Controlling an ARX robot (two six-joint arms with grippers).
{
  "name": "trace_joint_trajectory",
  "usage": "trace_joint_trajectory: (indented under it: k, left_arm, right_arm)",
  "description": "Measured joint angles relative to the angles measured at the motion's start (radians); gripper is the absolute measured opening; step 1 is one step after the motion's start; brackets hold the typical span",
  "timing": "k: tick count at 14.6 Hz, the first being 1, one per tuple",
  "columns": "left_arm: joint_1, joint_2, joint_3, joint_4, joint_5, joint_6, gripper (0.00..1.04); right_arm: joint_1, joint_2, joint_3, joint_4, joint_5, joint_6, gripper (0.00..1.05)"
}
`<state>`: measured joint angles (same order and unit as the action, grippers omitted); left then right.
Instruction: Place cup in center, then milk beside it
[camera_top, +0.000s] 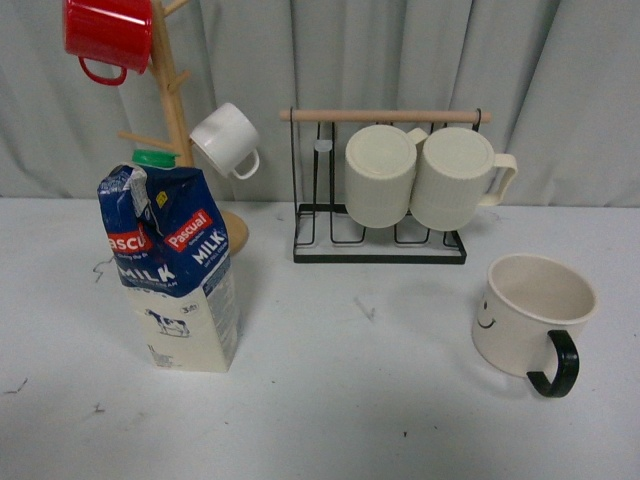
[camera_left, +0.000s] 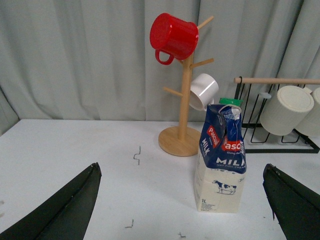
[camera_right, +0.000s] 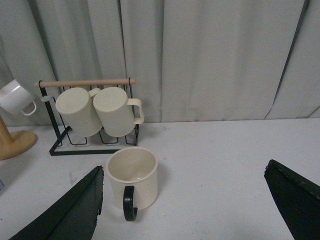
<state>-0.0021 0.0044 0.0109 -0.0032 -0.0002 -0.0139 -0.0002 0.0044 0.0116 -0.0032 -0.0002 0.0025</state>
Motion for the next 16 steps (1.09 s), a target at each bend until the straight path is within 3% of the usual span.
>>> trace_joint_trajectory:
  k: [11, 12, 14, 16]
  left_arm:
    - [0.0, 0.0, 0.0, 0.0, 0.0, 0.0, 0.98]
    - [0.0, 0.0, 0.0, 0.0, 0.0, 0.0, 0.98]
    - [0.0, 0.0, 0.0, 0.0, 0.0, 0.0, 0.98]
    - [0.0, 0.0, 0.0, 0.0, 0.0, 0.0, 0.98]
  right_arm:
    - [-0.002, 0.001, 0.0, -0.003, -0.006, 0.0, 0.98]
    - [-0.082, 0.266, 0.033, 0.212, -0.181, 0.02, 0.98]
    - [-0.106, 0.614, 0.119, 0.518, -0.174, 0.042, 0.98]
    - [-0.105, 0.998, 0.28, 0.764, -0.098, 0.065, 0.98]
